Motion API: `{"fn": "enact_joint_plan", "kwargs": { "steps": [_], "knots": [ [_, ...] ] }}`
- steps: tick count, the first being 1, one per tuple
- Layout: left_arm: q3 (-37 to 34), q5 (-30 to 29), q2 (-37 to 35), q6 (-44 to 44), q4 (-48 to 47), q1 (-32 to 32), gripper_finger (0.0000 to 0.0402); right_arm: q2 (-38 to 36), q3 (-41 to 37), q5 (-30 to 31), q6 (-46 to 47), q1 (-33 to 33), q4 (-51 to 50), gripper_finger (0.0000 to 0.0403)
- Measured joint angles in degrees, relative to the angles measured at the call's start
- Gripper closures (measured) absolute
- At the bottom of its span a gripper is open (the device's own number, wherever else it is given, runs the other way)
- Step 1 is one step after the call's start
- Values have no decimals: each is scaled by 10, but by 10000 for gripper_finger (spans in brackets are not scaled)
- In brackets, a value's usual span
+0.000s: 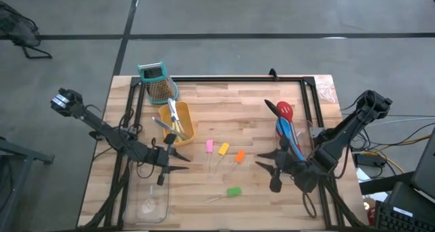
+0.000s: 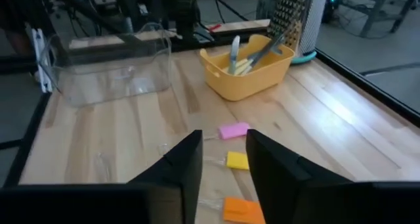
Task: Pick & Place Kitchen Items
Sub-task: Put the green spatula into the left transparent bin
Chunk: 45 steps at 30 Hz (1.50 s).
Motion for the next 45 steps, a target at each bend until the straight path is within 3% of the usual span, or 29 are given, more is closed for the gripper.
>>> {"fn": "enact_joint_plan", "kwargs": {
  "steps": [5, 11, 14, 19, 23, 29, 35, 45],
  "knots": [
    [0, 0, -23, 12, -16, 0, 291, 0, -12, -1, -5, 0, -1, 332],
    [-27, 0, -85, 10, -50, 0, 331, 6, -25, -73, -29, -7, 22, 388],
    [-55, 0, -123, 11, -41, 0, 353, 19, -34, -110, -69, -15, 62, 393],
    [-89, 1, -205, 8, -54, 0, 393, 37, -36, -122, -183, -15, 154, 394],
    [-124, 9, -260, -3, -58, 0, 390, 33, -36, -167, -216, -22, 182, 394],
    [-139, 8, -289, -33, -55, 1, 382, 26, -45, -177, -252, -25, 207, 394],
    [-135, 7, -286, -34, -53, 1, 392, -75, -103, -207, -287, -12, 237, 394],
    [-139, -1, -261, -31, -1, 2, 391, -351, -288, -256, -336, -63, 219, 394]
  ]
}}
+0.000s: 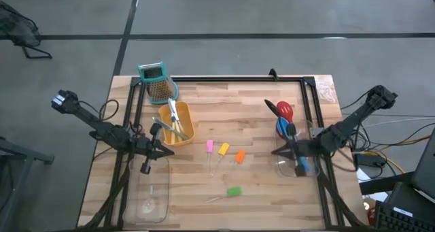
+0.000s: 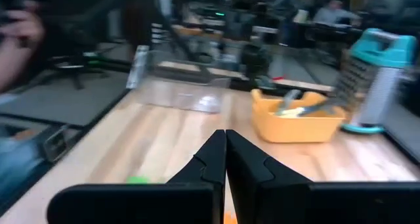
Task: Pick & Place Kitchen Items
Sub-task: Put the green spatula into the left transparent bin
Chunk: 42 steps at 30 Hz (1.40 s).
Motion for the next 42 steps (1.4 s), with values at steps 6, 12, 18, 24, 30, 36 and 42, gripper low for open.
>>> {"fn": "enact_joint_plan", "kwargs": {
  "steps": [6, 12, 18, 24, 30, 36, 42],
  "knots": [
    [5, 1, 38, 2, 25, 1, 393, -156, -62, -115, 2, -32, -51, 394],
    [20, 1, 78, -2, 35, 2, 385, -284, -92, -113, 3, -31, -140, 394],
    [51, 2, 149, -8, 73, 6, 391, -374, -93, -94, 29, -31, -181, 394],
    [118, 2, 266, -35, 71, 8, 375, -359, -93, -57, 42, -31, -192, 394],
    [217, 2, 408, -50, 41, 11, 305, -353, -97, -53, 21, -31, -229, 394],
    [325, -15, 532, -56, -27, 20, 224, -343, -99, -54, 27, -31, -228, 394],
    [425, -16, 638, -81, -53, 31, 200, -343, -99, -54, 28, -31, -228, 394]
  ]
}}
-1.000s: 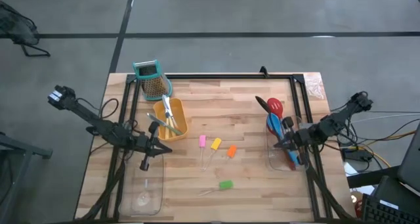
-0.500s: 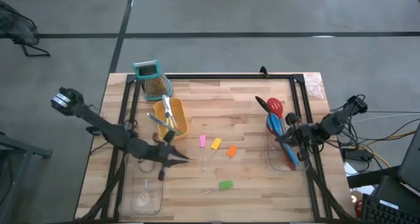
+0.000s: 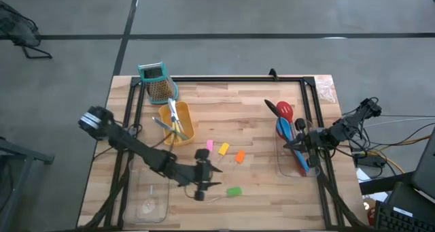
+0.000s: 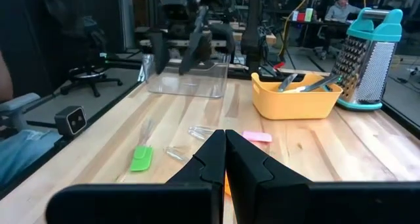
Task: Pick & Place Kitchen Items
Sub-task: Put the green spatula into the left transparent bin
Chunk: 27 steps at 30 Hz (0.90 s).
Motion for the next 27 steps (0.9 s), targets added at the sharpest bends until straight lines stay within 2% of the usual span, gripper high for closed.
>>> {"fn": "enact_joint_plan", "kwargs": {
  "steps": [5, 11, 16, 21, 27],
  "knots": [
    [67, 6, 92, -13, -35, 0, 200, 1, 0, 0, 0, 0, 0, 394],
    [162, 9, 180, -104, -136, 0, 200, 0, 0, 0, 1, 0, 0, 394],
    [226, 12, 240, -132, -153, 1, 200, 1, 0, 0, 1, 0, 0, 394],
    [266, 26, 293, -139, -180, 1, 200, 1, 0, 0, 1, 0, 0, 394],
    [288, 33, 320, -156, -193, 2, 200, 1, 0, 0, 1, 0, 0, 394]
  ]
}}
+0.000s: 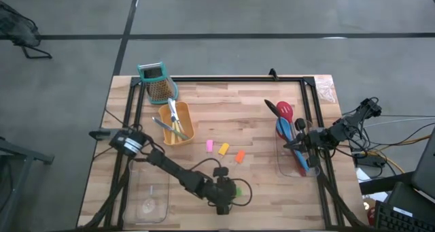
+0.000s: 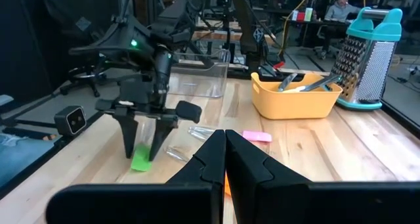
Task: Pick & Place Kitchen Items
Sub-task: Put the green spatula into the left transparent bin
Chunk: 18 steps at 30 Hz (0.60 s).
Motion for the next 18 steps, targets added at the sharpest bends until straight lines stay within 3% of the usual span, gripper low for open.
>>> {"fn": "enact_joint_plan", "kwargs": {
  "steps": [9, 18],
  "knots": [
    [1, -6, -2, -66, -57, 3, 207, 0, 0, 0, -1, 0, 0, 394],
    [0, 5, -2, -72, -61, 8, 282, 0, 0, 0, -1, 0, 0, 394]
  ]
}}
